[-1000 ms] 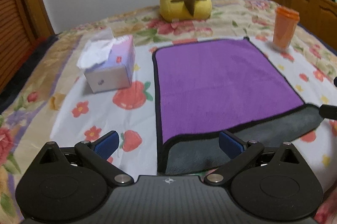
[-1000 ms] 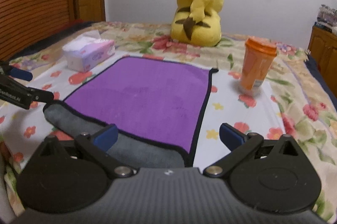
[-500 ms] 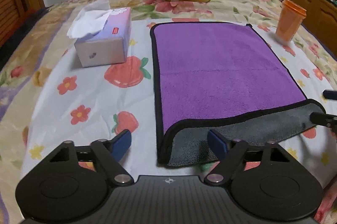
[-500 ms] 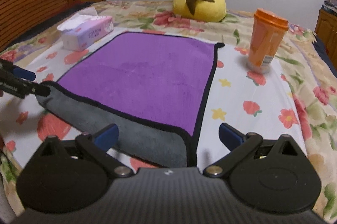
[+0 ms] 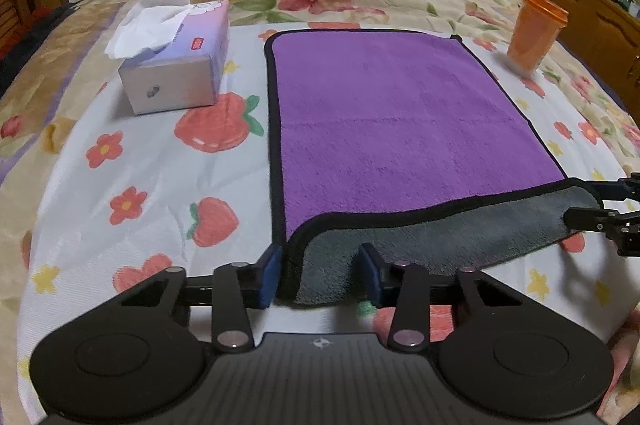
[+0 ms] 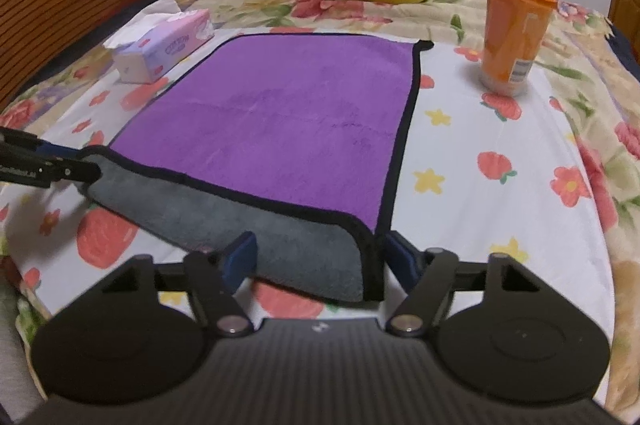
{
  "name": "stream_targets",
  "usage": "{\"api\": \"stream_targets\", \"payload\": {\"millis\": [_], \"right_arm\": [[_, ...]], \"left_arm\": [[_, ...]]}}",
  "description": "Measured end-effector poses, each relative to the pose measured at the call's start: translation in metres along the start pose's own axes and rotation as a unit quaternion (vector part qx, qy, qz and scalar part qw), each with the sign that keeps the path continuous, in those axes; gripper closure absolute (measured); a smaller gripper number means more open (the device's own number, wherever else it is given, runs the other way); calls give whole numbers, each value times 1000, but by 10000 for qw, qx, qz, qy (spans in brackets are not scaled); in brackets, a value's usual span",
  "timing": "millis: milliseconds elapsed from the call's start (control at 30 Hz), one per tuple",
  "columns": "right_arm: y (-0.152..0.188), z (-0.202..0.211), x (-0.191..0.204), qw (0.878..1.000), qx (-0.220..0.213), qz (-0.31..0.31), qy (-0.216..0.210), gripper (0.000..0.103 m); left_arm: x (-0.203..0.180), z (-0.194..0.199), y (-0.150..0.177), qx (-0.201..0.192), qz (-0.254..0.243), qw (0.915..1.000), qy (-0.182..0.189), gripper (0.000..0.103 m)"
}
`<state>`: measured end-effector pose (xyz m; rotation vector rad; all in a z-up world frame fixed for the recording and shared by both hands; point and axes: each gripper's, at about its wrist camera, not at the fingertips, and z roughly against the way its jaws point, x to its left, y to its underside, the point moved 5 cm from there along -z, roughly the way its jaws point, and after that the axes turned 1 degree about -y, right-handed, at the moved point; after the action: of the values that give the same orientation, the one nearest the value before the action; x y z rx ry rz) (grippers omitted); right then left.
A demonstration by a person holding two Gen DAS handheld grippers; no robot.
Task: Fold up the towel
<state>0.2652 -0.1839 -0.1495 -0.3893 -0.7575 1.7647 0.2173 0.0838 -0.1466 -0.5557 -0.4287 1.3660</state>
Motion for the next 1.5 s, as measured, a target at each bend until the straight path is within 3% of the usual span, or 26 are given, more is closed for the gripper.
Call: {"api": "stream_targets", "payload": {"millis": [400, 600, 633, 667, 1500], "right_arm": [[-1, -1, -7, 9999, 115, -117, -26, 67], [-2, -1, -9, 9999, 98, -54, 13, 85], [-2, 0, -10, 9999, 76, -55, 46, 94], [-3, 0, -10, 10000, 61, -65, 28, 96], [-26, 18, -11, 9982, -549, -86, -229, 97]], "left_arm": [[-2, -1, 2, 14, -81, 10000, -30, 88], [-4, 2, 1, -57, -94, 9999, 0, 94], [-4, 3, 0, -88, -89, 9999, 11, 94], [-4, 5, 0, -131, -89, 9999, 17, 94], [-10, 40, -22, -1007, 22, 9948, 123, 95]]}}
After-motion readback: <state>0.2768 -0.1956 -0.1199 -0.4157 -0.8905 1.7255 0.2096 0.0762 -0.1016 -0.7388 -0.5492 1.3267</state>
